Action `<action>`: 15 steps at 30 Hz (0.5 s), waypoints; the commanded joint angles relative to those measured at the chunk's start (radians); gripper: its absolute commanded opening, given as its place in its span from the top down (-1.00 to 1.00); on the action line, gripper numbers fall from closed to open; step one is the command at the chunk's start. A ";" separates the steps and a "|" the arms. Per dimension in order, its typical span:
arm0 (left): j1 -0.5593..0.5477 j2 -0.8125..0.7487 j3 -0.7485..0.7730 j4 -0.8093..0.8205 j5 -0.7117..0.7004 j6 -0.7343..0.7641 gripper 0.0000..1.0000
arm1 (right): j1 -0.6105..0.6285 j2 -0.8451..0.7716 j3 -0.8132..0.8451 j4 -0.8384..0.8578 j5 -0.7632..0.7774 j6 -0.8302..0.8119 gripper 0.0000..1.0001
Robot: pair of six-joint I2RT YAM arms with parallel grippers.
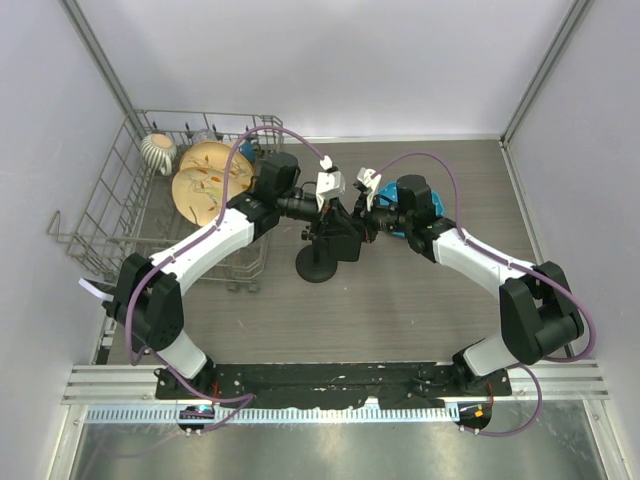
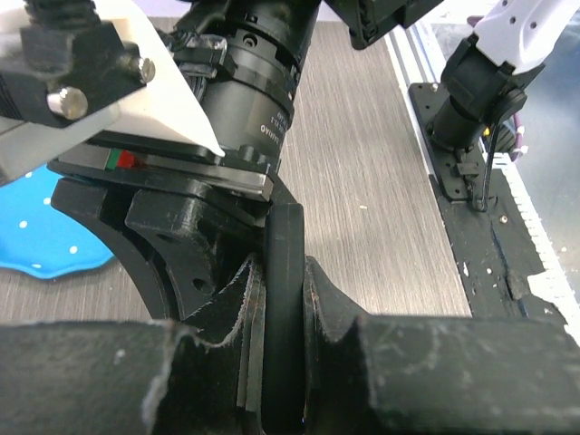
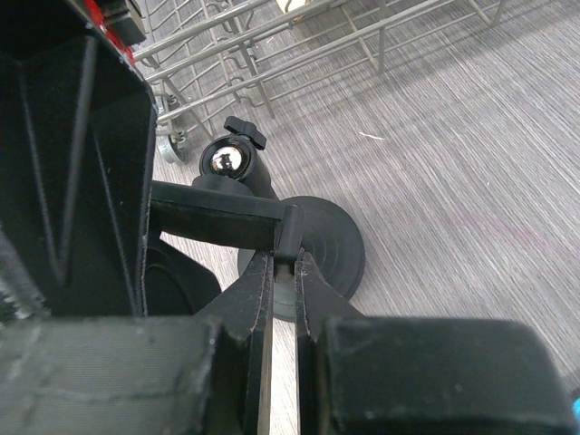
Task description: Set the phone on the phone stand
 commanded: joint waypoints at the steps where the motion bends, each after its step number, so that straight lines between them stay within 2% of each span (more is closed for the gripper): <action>1: 0.017 -0.011 0.061 -0.043 -0.050 0.108 1.00 | 0.007 -0.007 -0.010 0.022 -0.023 0.015 0.98; 10: 0.057 -0.040 0.051 -0.051 -0.070 0.108 1.00 | 0.006 -0.016 -0.024 0.047 0.020 0.025 0.99; 15: 0.067 -0.071 0.010 0.024 -0.090 0.078 1.00 | 0.007 -0.015 -0.036 0.082 0.046 0.046 0.99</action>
